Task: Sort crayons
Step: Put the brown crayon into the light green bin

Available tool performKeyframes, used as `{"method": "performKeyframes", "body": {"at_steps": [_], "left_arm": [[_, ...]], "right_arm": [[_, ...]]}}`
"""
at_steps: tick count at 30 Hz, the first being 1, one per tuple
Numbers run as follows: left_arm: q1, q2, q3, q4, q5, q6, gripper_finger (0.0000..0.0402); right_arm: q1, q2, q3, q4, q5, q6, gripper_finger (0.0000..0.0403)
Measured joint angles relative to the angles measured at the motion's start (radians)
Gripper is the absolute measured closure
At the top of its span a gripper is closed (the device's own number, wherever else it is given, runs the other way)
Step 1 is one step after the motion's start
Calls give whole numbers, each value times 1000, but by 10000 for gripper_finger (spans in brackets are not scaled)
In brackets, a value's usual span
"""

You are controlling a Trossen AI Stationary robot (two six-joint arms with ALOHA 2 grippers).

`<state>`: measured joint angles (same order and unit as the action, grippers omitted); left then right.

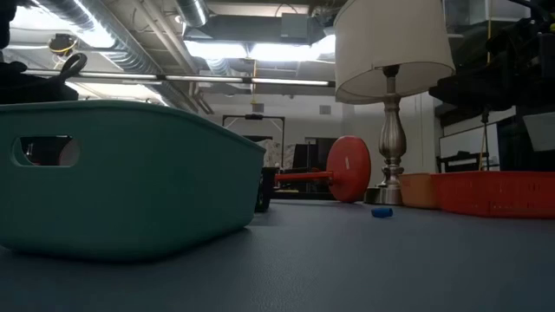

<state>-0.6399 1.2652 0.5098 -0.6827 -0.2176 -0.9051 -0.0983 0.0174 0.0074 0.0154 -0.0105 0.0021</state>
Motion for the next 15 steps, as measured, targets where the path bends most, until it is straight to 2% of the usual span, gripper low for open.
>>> {"method": "performKeyframes", "body": {"at_steps": [15], "left_arm": [[1,2,38,41,0,-1,387]], "right_arm": [[0,0,0,0,0,0,255]]}}
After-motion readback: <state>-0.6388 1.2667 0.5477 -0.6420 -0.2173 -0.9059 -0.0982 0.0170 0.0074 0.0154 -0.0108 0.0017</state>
